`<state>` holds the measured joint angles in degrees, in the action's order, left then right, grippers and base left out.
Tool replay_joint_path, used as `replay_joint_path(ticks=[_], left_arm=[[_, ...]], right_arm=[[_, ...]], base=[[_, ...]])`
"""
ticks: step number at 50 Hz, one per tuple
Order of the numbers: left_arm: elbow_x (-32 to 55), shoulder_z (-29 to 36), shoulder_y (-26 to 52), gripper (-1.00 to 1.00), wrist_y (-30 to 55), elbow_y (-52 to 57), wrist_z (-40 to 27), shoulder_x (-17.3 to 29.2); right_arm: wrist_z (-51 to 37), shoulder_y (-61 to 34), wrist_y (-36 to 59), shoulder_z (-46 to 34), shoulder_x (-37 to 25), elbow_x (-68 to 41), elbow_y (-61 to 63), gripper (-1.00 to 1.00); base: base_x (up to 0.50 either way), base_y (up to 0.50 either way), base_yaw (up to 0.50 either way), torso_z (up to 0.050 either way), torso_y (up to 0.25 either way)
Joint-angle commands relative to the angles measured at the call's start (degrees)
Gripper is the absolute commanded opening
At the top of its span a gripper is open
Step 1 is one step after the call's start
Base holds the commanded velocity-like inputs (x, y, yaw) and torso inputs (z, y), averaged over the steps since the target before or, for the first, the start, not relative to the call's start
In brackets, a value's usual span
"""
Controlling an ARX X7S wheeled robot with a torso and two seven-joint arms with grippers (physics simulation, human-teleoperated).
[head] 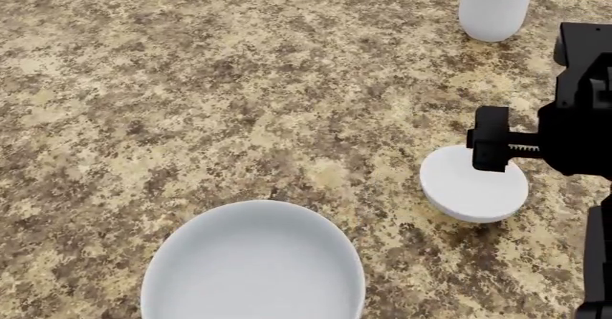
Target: Stack the bowls from largest to smallest.
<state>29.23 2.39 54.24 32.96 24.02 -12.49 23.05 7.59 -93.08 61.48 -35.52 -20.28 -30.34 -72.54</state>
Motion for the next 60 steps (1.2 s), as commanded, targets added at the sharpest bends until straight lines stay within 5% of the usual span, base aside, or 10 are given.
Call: replay_joint_path(ticks=[1,35,60], left_arm=[[-1.5,-0.8,0.3,1.0,0.6,-1.0,0.9,-0.8],[-2.3,0.6,0.0,1.0,-0.2,-2.1,1.0,-0.1],[-2.2,1.2,-0.2,1.0,-0.3,-2.2,1.0,0.3]], right_arm=[[2.7,1.6,-2.0,4.5,1.7,4.4,-2.3,1.0],[5.6,9.3,-4.8,24.9,3.1,23.8,-2.4,1.0],[6.5,12.0,-6.1,31.4,3.2,29.3,-2.4,1.0]], base=[[0.0,0.0,0.0,0.0,0.0],[0.0,0.0,0.0,0.0,0.0],[0.0,0.0,0.0,0.0,0.0]])
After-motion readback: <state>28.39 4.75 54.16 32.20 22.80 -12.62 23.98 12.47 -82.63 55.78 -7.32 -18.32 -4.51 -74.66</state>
